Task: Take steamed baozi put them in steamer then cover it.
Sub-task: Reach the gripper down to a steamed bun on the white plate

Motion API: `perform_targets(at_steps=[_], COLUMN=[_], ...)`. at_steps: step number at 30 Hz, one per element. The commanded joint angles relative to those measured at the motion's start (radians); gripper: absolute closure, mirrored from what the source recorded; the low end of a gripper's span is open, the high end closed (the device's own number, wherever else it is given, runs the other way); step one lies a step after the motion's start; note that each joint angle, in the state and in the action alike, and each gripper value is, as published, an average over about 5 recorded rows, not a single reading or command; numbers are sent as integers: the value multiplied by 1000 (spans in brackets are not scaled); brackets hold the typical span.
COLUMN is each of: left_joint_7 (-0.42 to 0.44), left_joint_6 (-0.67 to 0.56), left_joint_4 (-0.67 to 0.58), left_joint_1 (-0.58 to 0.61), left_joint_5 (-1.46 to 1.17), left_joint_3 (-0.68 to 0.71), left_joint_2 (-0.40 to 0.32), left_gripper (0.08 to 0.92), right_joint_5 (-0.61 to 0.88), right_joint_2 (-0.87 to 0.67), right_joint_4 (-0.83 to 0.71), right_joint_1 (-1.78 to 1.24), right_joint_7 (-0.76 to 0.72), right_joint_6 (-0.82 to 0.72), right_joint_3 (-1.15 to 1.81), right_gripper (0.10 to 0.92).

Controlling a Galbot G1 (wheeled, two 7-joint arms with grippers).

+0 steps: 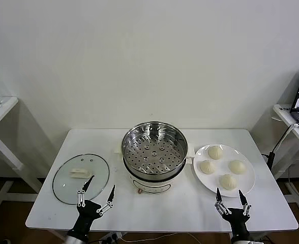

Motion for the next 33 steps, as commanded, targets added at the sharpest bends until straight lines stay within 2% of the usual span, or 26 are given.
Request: perform_targets(at_steps=[1, 7, 14, 17, 21, 25, 28, 33], left_joint_7=[0, -1, -1, 1, 1, 1, 0, 0], left_joint_6=[-7, -11, -6, -3, -2, -2, -2, -2], left_joint_4=[-15, -28, -47, -50, -55, -65, -72, -82], left_joint_1=[9, 12, 14, 12, 9, 12, 18, 27], left_joint_5=[9, 13, 13, 15, 16, 16, 16, 17], left_joint_3=[6, 5, 2, 5, 10, 10, 7, 3], left_joint_2=[-4, -8, -8, -8, -12, -16, -18, -23], left_gripper=[177, 177, 177, 177, 177, 177, 177, 177], right_joint_5=[39, 141, 363, 426, 442, 344, 210, -84], right_joint_2=[-74, -184, -349, -413, -485, -536, -542, -480], right_joint_4=[-5, -98, -313, -441, -619, -763, -864, -1076], right_joint_1=[136, 426, 819, 975, 1153, 1300, 1444, 1650], right_joint_7=[67, 97, 24, -64, -315, -691, -977, -1329], right_joint_6=[-130, -258, -320, -328, -343, -362, -356, -263], right_joint_3=[11, -17, -216, -330, -504, -662, -784, -952], right_gripper=[203, 203, 203, 203, 203, 203, 203, 203])
